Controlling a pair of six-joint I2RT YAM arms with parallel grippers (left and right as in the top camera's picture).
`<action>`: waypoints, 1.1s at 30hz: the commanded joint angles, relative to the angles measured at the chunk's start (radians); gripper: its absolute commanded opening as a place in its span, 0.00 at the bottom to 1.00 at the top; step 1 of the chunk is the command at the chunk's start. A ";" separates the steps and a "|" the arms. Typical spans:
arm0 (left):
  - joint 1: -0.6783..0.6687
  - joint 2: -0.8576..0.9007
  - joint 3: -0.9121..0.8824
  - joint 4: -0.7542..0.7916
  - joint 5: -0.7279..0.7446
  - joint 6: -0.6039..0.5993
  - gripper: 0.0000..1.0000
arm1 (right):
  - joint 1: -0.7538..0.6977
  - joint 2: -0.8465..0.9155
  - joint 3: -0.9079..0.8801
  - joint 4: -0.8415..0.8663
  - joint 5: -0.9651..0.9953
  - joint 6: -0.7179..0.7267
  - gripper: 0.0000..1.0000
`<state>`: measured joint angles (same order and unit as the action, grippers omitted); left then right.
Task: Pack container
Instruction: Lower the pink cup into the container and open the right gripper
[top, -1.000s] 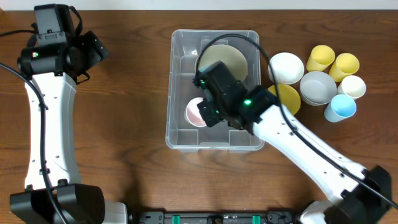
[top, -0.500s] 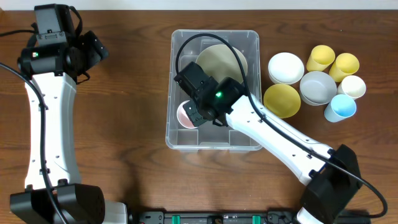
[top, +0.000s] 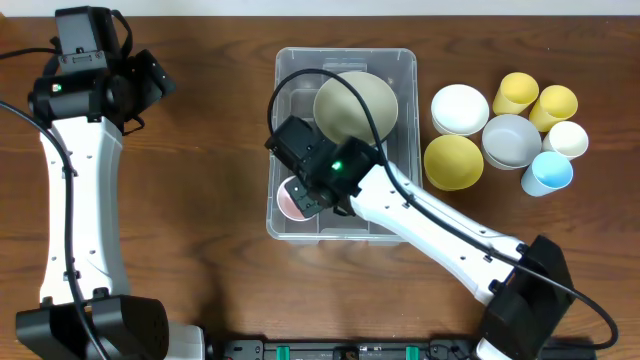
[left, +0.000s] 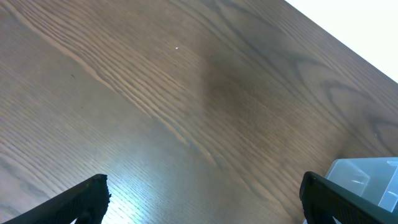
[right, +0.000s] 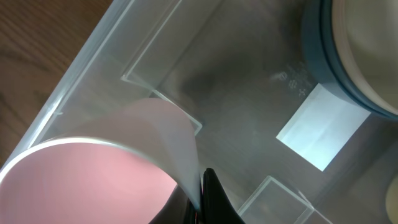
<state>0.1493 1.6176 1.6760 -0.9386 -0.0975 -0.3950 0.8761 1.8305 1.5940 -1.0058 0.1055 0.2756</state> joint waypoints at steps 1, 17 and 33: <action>0.003 0.010 0.009 -0.003 -0.016 0.002 0.98 | 0.008 0.005 0.021 0.000 0.029 0.024 0.01; 0.003 0.010 0.009 -0.003 -0.016 0.002 0.98 | 0.008 0.119 0.021 -0.017 0.022 0.023 0.01; 0.003 0.010 0.009 -0.003 -0.016 0.002 0.98 | 0.006 0.135 0.020 -0.035 0.021 0.023 0.21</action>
<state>0.1493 1.6176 1.6760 -0.9386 -0.0975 -0.3954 0.8764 1.9568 1.5944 -1.0374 0.1219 0.2890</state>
